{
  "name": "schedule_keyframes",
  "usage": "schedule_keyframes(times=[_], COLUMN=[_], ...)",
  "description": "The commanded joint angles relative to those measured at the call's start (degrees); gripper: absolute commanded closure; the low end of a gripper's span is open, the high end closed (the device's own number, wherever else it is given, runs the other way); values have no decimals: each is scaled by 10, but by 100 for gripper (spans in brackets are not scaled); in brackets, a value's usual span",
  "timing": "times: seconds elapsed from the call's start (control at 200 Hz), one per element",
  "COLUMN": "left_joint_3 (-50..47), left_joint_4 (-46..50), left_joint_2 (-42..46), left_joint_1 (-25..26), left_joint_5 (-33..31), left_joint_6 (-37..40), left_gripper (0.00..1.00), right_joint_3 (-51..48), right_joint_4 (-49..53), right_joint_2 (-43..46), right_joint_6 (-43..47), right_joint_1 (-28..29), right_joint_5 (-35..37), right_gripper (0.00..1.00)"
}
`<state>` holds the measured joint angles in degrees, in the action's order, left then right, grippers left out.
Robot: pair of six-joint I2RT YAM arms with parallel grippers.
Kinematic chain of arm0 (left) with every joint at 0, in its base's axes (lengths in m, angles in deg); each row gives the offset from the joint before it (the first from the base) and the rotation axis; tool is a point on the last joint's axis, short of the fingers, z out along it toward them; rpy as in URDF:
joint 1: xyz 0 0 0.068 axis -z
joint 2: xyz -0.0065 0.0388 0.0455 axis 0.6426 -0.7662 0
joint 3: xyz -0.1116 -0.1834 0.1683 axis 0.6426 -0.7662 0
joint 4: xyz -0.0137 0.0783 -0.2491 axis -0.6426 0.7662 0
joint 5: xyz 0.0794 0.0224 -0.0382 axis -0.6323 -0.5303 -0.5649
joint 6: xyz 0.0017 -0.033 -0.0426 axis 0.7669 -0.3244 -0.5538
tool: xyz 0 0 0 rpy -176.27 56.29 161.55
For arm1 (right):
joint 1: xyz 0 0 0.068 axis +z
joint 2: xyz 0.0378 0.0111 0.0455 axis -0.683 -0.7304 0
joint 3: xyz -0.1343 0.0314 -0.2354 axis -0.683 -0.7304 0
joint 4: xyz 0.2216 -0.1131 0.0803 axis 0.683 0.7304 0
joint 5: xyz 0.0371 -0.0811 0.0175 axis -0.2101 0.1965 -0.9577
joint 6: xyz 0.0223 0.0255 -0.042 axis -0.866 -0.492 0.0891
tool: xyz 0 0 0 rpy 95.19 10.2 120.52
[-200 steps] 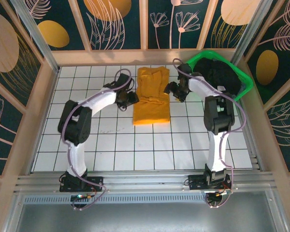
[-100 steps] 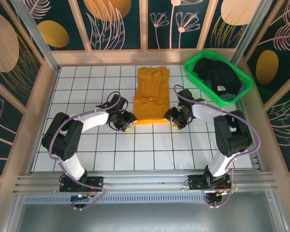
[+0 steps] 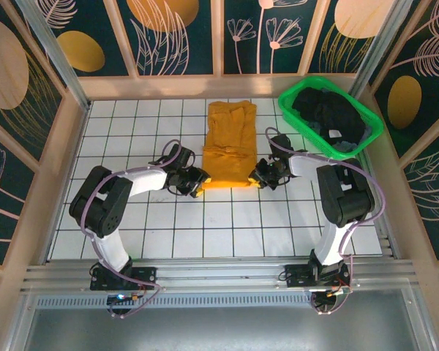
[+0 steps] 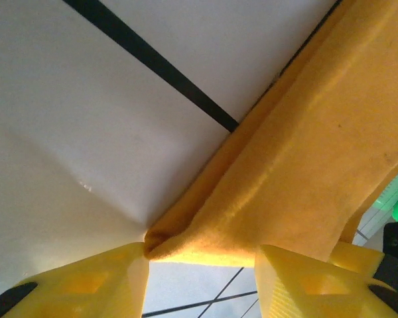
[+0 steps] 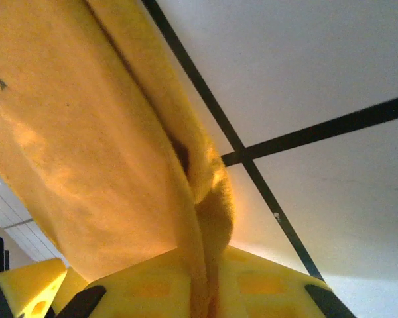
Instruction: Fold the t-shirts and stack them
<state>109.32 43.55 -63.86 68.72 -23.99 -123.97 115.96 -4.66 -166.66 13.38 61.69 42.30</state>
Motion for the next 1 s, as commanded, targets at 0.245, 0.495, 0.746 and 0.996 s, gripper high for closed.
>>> schedule_keyframes(times=[0.245, 0.495, 0.746, 0.996], left_joint_3=[48, 170, 362, 178], left_joint_4=[-8, 74, 141, 122], left_joint_2=[-36, -17, -14, 39], left_joint_1=[5, 0, -18, -15], left_joint_5=[-12, -68, -97, -12], left_joint_6=[-16, 54, 116, 115], left_gripper=[87, 100, 100, 100], right_joint_3=[-37, 16, 224, 100], right_joint_4=[-7, 2, 93, 82], right_joint_2=[20, 30, 15, 77], right_joint_6=[-13, -9, 17, 5], right_joint_1=[-7, -35, -75, -26], right_joint_5=[-6, -23, -3, -21], right_gripper=[100, 100, 100, 100])
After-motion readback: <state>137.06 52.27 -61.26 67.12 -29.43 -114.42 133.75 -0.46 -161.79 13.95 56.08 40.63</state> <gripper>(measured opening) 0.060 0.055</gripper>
